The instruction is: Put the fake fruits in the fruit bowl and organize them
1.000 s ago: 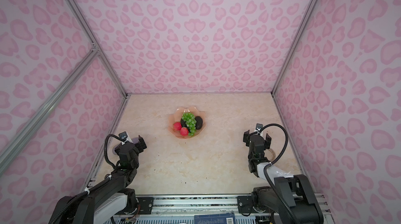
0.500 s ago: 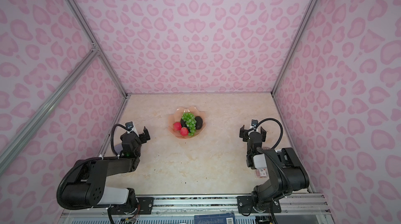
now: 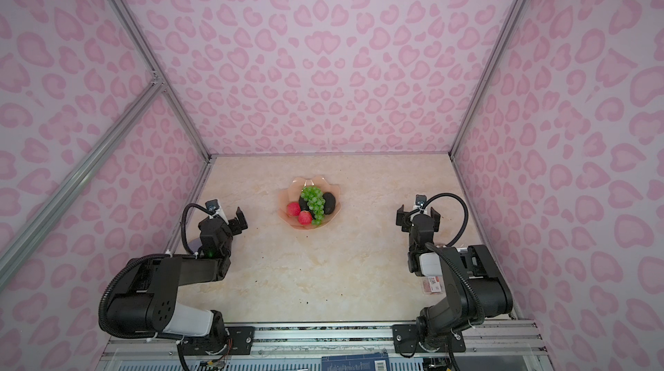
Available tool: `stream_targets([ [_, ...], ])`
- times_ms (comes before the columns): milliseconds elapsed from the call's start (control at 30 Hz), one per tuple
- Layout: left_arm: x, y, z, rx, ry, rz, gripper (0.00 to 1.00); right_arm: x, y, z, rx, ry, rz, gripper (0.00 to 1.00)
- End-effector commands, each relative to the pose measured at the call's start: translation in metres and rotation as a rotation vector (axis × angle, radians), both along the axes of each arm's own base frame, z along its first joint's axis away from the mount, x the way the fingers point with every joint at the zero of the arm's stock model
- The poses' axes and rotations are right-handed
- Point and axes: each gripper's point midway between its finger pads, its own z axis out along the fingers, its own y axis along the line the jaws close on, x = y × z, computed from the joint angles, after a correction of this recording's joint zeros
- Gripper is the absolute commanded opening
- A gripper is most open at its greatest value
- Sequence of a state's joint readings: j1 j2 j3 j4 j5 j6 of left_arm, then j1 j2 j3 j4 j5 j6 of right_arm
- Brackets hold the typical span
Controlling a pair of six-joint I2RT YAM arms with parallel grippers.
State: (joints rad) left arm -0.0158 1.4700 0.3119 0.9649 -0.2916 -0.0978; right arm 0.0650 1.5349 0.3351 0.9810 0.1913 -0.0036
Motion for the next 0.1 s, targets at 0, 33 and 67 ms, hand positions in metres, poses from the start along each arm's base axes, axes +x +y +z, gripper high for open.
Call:
stream_targets([
  [0, 0.004, 0.0, 0.01, -0.003, -0.038, -0.004, 0.98, 0.0, -0.003, -0.001, 0.0, 0.006, -0.017, 0.99],
  [33, 0.004, 0.0, 0.009, -0.003, -0.038, -0.005, 0.98, -0.003, -0.011, 0.0, 0.002, -0.002, -0.07, 0.99],
  [67, 0.003, -0.001, 0.01, -0.001, -0.043, -0.005, 0.98, -0.011, -0.03, 0.002, 0.019, -0.029, -0.194, 0.99],
])
